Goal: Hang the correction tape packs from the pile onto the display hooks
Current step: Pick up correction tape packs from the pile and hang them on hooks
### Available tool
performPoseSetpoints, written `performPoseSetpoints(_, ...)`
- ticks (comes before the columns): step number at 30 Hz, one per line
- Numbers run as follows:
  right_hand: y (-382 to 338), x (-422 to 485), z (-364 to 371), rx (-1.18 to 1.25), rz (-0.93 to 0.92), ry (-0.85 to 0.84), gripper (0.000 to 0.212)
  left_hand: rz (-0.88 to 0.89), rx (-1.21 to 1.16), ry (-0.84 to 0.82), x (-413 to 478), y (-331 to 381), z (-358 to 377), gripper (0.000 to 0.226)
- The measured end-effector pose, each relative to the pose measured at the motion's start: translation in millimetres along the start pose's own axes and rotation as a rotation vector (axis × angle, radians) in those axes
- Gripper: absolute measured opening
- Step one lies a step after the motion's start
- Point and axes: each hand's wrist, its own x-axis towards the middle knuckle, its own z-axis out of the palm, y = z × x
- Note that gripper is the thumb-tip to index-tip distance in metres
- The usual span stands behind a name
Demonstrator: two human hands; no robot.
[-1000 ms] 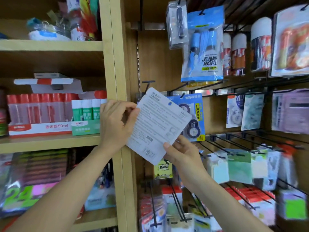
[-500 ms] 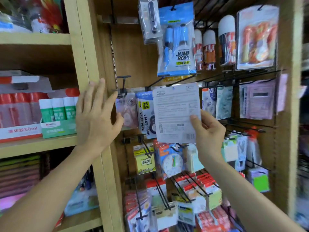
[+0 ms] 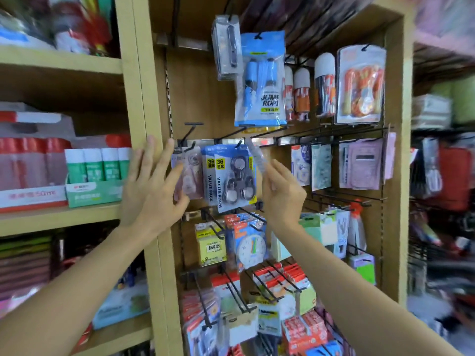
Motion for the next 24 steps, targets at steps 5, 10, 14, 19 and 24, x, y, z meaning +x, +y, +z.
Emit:
performPoseSetpoints(5,-2.7,-10.6,28.8,-0.159,-0.238,-0.166,0.022,0.043,-0.032,0.010,-5.2,-3.7,-0.8,0.055)
performPoseSetpoints(10,-6.3,-6.3,30.1,-0.189,-0.296,-0.200,0.024,0.057,-0.032,-0.007,-7.9,-6.9,-3.7,0.053)
performPoseSetpoints(14,-5.7,-7.2,30.8,-0.301,-0.378,-0.247,0.020,0.054,-0.025,-0.021,-8.5,-7.0,-4.5,0.051)
performPoseSetpoints(19,-0.7,-6.0,36.7,-0.393,-0.411,-0.343,0.027,0.059,-0.018,-0.033,-9.3,-7.6,-5.3,0.052)
performPoseSetpoints(24,-0.1,-15.5,42.6,-0.403,-0.357,-0.427,0.040,0.056,-0.025,-0.046,-12.6,-6.9,-6.4,0.048)
